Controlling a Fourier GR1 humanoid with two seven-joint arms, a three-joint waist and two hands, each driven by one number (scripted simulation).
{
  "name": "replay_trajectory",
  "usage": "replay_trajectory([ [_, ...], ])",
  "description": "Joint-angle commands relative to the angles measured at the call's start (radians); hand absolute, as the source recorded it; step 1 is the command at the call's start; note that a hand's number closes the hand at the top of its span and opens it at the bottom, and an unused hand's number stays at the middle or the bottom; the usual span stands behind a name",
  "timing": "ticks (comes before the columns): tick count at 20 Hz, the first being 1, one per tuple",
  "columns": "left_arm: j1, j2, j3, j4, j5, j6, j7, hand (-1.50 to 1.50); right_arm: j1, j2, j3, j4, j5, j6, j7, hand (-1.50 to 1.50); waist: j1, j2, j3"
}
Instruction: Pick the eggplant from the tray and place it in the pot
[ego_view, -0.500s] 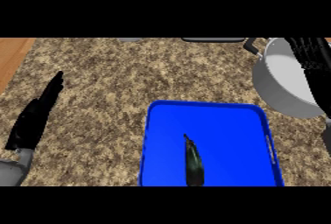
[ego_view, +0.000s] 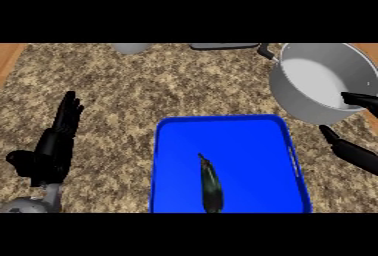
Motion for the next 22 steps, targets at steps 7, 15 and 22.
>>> replay_trajectory([
  [7, 0.045, -0.132, -0.036, 0.007, 0.011, -0.004, -0.138, 0.0, 0.503, 0.286, 0.347, -0.394, 0.381, -0.342, -0.166, -1.5, 0.041, 0.005, 0.004],
  [15, 0.043, -0.148, -0.044, 0.038, 0.011, -0.025, -0.148, 0.0, 0.672, 0.142, 0.493, -0.47, 0.776, -0.207, 0.256, -1.5, 0.06, 0.016, -0.002],
  [22, 0.029, -0.157, -0.063, 0.048, -0.019, -0.03, -0.17, 0.0, 0.574, 0.182, 0.605, -0.503, 1.014, 0.088, 0.691, -1.5, 0.093, 0.021, -0.001],
])
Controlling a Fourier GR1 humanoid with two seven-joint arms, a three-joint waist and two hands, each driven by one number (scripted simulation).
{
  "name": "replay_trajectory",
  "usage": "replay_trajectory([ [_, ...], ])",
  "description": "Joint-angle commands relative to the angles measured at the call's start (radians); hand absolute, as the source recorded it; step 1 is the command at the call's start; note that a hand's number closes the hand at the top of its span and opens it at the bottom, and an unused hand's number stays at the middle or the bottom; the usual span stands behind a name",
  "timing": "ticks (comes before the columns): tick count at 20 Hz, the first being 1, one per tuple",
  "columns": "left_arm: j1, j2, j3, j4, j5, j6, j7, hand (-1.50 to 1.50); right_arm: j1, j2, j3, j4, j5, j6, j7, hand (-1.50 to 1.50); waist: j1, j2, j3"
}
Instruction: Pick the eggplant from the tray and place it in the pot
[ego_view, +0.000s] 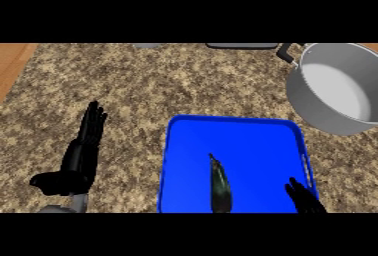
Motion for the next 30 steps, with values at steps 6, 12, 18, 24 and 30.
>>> replay_trajectory([
  [6, -0.036, -0.061, -0.007, 0.067, -0.033, 0.008, -0.019, 0.0, -0.273, 0.256, 0.197, 0.053, 0.235, 0.34, 0.481, -1.5, -0.005, -0.005, 0.006],
  [12, -0.026, -0.053, 0.0, 0.038, -0.053, -0.002, 0.01, 0.0, -0.361, 0.353, 0.187, 0.263, 0.257, 0.39, 0.574, -1.5, -0.009, -0.006, 0.007],
  [18, 0.028, -0.056, 0.049, -0.005, -0.049, -0.048, -0.004, 0.0, -0.408, 0.372, 0.131, 0.349, 0.175, 0.418, 0.558, -1.5, -0.008, -0.007, 0.007],
  [24, -0.034, -0.146, 0.046, 0.126, -0.11, -0.045, -0.049, 0.0, -0.397, 0.382, 0.215, 0.392, 0.229, 0.316, 0.555, -1.5, -0.014, -0.007, 0.007],
  [30, 0.036, -0.114, 0.053, -0.111, -0.151, -0.036, 0.108, 0.0, -0.465, 0.361, 0.108, 0.54, 0.175, 0.283, 0.476, -1.5, -0.008, -0.008, 0.007],
])
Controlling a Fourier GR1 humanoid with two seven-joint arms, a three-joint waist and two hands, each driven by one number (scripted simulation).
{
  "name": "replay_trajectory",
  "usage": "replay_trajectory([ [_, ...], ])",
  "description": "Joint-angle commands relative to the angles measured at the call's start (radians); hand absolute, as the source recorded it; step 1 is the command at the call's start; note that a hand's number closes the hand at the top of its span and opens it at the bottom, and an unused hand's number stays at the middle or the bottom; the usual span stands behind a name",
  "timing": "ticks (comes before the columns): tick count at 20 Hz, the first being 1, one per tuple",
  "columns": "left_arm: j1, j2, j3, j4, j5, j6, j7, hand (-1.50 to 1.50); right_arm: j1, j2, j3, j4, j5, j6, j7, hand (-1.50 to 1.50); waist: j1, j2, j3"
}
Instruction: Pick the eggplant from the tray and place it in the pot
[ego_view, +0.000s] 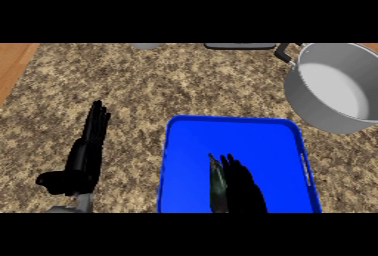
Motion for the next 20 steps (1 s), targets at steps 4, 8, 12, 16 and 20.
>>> replay_trajectory([
  [4, 0.008, -0.044, 0.029, 0.022, -0.034, -0.03, -0.035, 0.0, -0.054, 0.013, -0.056, 0.129, -0.012, -0.053, -0.057, -1.5, 0.0, 0.0, 0.0],
  [8, 0.008, -0.051, 0.052, 0.037, -0.043, -0.059, -0.048, 0.0, -0.05, 0.018, 0.003, 0.172, -0.017, -0.098, -0.058, -1.5, 0.0, 0.0, 0.0],
  [12, 0.034, -0.01, 0.083, 0.013, -0.01, -0.097, -0.038, 0.0, -0.078, 0.006, 0.003, 0.165, 0.105, -0.178, -0.096, 1.5, 0.0, 0.0, 0.0],
  [16, 0.01, -0.062, 0.04, -0.009, -0.071, -0.034, 0.013, 0.0, -0.141, 0.017, 0.042, 0.249, 0.119, -0.268, -0.053, 1.5, 0.003, 0.0, 0.0],
  [20, 0.003, -0.062, 0.067, 0.006, -0.068, -0.066, 0.008, 0.0, -0.105, 0.003, -0.012, 0.191, 0.149, -0.232, -0.121, 1.5, -0.001, 0.0, 0.0],
])
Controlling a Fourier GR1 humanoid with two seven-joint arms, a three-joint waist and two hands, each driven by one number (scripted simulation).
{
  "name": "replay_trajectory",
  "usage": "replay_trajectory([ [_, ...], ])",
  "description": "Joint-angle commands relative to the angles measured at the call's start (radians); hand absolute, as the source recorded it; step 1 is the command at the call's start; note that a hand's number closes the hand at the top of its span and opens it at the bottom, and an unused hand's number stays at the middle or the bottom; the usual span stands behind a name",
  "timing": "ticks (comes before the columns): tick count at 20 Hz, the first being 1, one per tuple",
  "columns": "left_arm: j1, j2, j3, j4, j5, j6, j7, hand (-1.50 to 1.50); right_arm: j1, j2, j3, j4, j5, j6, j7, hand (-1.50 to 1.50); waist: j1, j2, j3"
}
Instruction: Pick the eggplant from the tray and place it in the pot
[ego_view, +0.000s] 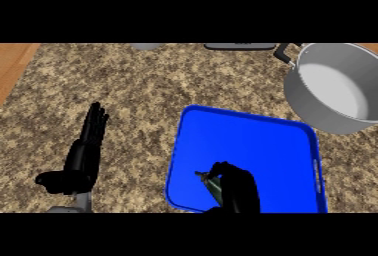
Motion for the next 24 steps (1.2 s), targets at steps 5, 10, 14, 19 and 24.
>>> replay_trajectory([
  [5, 0.028, -0.022, -0.007, 0.012, -0.022, -0.016, -0.041, 0.0, -0.228, 0.015, -0.142, 0.091, 0.026, 0.022, 0.094, 1.5, 0.011, 0.007, 0.001],
  [10, -0.035, -0.017, -0.015, -0.026, -0.012, -0.024, 0.0, 0.0, -0.432, -0.016, -0.471, 0.244, 0.023, 0.059, 0.291, 1.5, 0.064, 0.051, 0.0],
  [14, -0.057, -0.023, -0.037, -0.014, -0.02, -0.035, 0.003, 0.0, -0.658, -0.106, -0.591, 0.385, 0.076, 0.067, 0.381, 1.5, 0.108, 0.053, 0.0],
  [19, -0.083, -0.035, -0.06, -0.008, -0.033, -0.034, 0.026, 0.0, -0.898, -0.197, -0.639, 0.557, 0.194, 0.026, 0.435, 1.5, 0.14, 0.052, 0.0],
  [24, -0.095, -0.028, -0.059, -0.015, -0.02, -0.054, 0.039, 0.0, -1.059, -0.22, -0.652, 0.74, 0.331, 0.018, 0.54, 1.5, 0.157, 0.051, -0.001],
])
